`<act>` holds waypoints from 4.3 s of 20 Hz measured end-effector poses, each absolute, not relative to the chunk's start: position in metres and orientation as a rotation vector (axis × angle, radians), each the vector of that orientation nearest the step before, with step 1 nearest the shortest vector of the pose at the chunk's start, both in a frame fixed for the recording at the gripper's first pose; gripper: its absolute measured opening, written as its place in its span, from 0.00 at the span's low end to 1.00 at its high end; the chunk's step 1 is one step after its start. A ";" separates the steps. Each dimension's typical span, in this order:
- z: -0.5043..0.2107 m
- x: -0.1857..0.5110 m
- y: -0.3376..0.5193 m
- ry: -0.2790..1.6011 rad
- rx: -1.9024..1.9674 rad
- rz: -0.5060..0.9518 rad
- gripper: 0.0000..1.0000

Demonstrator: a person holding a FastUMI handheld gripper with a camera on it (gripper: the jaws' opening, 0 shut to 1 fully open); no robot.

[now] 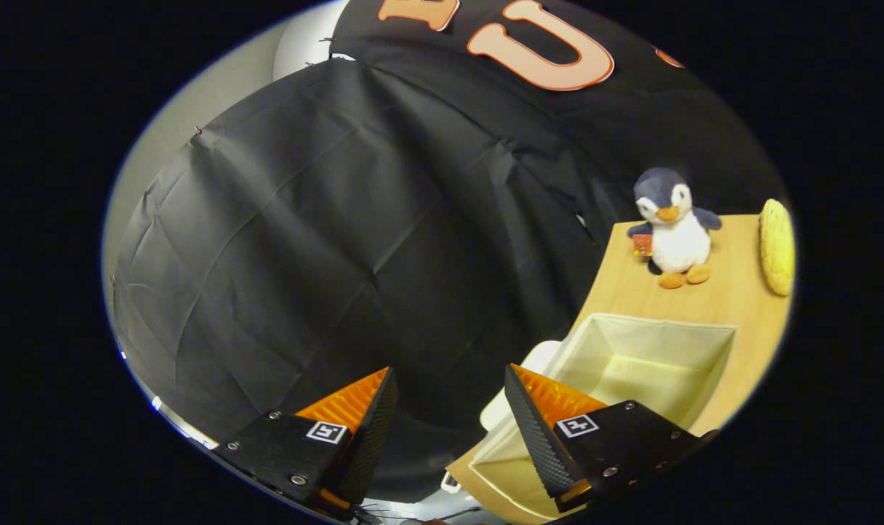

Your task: Open the storage box then place both shoes into the box .Put the left shoe in first, then the right shoe, with the right side of both shoes facing outward in a uniform manner.

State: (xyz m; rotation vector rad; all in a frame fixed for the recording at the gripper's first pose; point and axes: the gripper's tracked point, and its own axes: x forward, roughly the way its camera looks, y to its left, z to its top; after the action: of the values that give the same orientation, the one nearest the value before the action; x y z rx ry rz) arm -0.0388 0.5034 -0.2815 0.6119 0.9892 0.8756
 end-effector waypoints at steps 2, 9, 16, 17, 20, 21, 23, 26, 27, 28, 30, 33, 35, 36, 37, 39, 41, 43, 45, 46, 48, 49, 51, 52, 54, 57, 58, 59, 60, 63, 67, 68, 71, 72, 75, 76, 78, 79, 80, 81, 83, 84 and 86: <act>-0.282 -0.037 0.470 0.969 0.581 0.838 0.91; -0.298 -0.073 0.349 0.941 0.429 0.690 0.96; -0.350 -0.123 0.231 1.040 0.322 0.514 0.97; -0.360 -0.129 0.216 1.061 0.309 0.482 0.97; -0.393 -0.148 0.171 1.128 0.235 0.395 0.97; -0.403 -0.154 0.156 1.149 0.198 0.373 0.97; -0.424 -0.163 0.133 1.196 0.115 0.336 0.97; -0.456 -0.175 0.112 1.262 0.057 0.296 0.97; -0.467 -0.179 0.105 1.289 0.032 0.287 0.97; -0.476 -0.181 0.098 1.308 0.013 0.275 0.96; -0.495 -0.185 0.091 1.351 -0.013 0.271 0.96; -0.516 -0.178 0.081 1.363 -0.053 0.243 0.89; -0.530 -0.174 0.076 1.373 -0.071 0.226 0.86; -0.534 -0.172 0.077 1.381 -0.064 0.226 0.84; -0.541 -0.173 0.078 1.391 -0.048 0.227 0.80; -0.548 -0.172 0.080 1.413 -0.006 0.205 0.67; -0.549 -0.167 0.084 1.404 0.045 0.196 0.53; -0.552 -0.163 0.088 1.400 0.061 0.203 0.41; -0.556 -0.168 0.092 1.430 0.067 0.209 0.34; -0.557 -0.166 0.094 1.435 0.079 0.210 0.31; -0.559 -0.166 0.097 1.453 0.106 0.203 0.22; -0.559 -0.167 0.098 1.460 0.126 0.195 0.17; -0.557 -0.166 0.098 1.468 0.148 0.187 0.10; -0.555 -0.166 0.099 1.472 0.163 0.180 0.08; -0.546 -0.165 0.106 1.483 0.212 0.180 0.04; -0.516 -0.147 0.119 1.426 0.229 0.173 0.03; -0.505 -0.139 0.122 1.409 0.222 0.159 0.03; -0.494 -0.135 0.127 1.399 0.220 0.144 0.03; -0.481 -0.128 0.134 1.384 0.227 0.126 0.03; -0.440 -0.107 0.168 1.339 0.274 0.106 0.03; -0.394 -0.077 0.220 1.279 0.276 0.092 0.03; -0.386 -0.070 0.236 1.270 0.278 0.090 0.03; -0.369 -0.052 0.286 1.254 0.290 0.099 0.03; -0.366 -0.047 0.302 1.250 0.287 0.105 0.03; -0.369 -0.040 0.352 1.262 0.285 0.128 0.03; -0.374 -0.039 0.369 1.274 0.290 0.134 0.03; -0.387 -0.043 0.395 1.309 0.291 0.137 0.03; -0.393 -0.046 0.406 1.329 0.284 0.129 0.03; -0.401 -0.049 0.415 1.349 0.274 0.125 0.03; -0.410 -0.053 0.422 1.363 0.262 0.123 0.03; -0.428 -0.063 0.435 1.397 0.240 0.121 0.03; -0.438 -0.068 0.442 1.414 0.236 0.124 0.03; -0.460 -0.072 0.453 1.431 0.234 0.125 0.03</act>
State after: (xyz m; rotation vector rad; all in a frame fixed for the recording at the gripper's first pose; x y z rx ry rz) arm -0.0722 0.4533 -0.4599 0.2338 1.4313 0.1247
